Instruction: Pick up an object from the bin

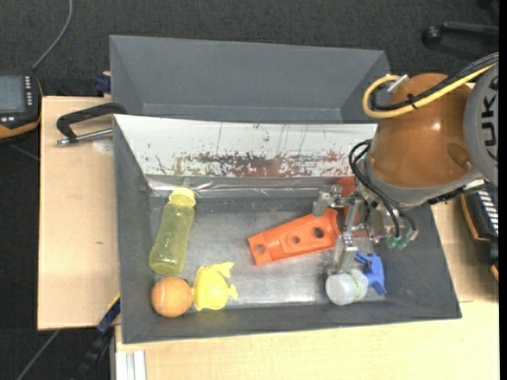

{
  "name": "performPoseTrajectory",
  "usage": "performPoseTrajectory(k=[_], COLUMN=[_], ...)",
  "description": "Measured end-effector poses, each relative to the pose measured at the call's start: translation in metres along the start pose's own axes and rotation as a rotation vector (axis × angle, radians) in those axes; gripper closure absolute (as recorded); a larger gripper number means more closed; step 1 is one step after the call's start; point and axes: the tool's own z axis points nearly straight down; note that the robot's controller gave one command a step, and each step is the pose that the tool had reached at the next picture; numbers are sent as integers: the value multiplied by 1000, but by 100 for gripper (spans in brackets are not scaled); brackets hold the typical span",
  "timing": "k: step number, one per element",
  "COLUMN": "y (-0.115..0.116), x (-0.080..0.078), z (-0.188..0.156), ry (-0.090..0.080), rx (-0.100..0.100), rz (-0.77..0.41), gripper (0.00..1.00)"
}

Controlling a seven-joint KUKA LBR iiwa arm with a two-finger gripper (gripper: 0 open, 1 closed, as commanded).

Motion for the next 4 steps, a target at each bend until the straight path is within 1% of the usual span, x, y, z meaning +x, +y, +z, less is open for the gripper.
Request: performPoseTrajectory(k=[1,2,3,4], y=[0,22,43,29], x=[-1,-50,-88,-91], z=[-4,66,139,61], ry=[-8,-12,-10,-18], rx=[0,0,-1,-1], rz=[-1,-76,-128,-168], gripper=[0,0,0,0])
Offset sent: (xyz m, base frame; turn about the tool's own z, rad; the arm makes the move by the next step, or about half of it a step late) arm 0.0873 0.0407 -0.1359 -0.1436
